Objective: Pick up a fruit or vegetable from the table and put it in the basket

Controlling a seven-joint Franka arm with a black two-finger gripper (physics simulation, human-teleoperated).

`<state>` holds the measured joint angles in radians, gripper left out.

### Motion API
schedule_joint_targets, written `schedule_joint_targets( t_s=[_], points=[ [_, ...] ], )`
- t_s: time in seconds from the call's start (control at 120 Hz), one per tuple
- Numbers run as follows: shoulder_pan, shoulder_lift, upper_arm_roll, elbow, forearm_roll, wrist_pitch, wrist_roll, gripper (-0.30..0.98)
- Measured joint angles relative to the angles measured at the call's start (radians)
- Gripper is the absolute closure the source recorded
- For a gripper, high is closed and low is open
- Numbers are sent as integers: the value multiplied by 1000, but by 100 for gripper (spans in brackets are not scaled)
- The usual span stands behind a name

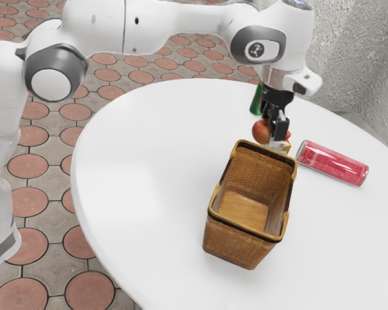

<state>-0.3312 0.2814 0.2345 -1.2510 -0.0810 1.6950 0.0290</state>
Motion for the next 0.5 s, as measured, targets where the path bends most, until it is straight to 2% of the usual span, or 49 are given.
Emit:
schedule_joint_targets(
  t_s=[0.333, 0.417, 0.5],
  points=[
    [-84, 33, -3, 20, 1, 23, 4, 35],
    [-95, 33, -2, 19, -2, 26, 5, 20],
    [-98, 32, -1, 19, -4, 28, 5, 11]
  ],
)
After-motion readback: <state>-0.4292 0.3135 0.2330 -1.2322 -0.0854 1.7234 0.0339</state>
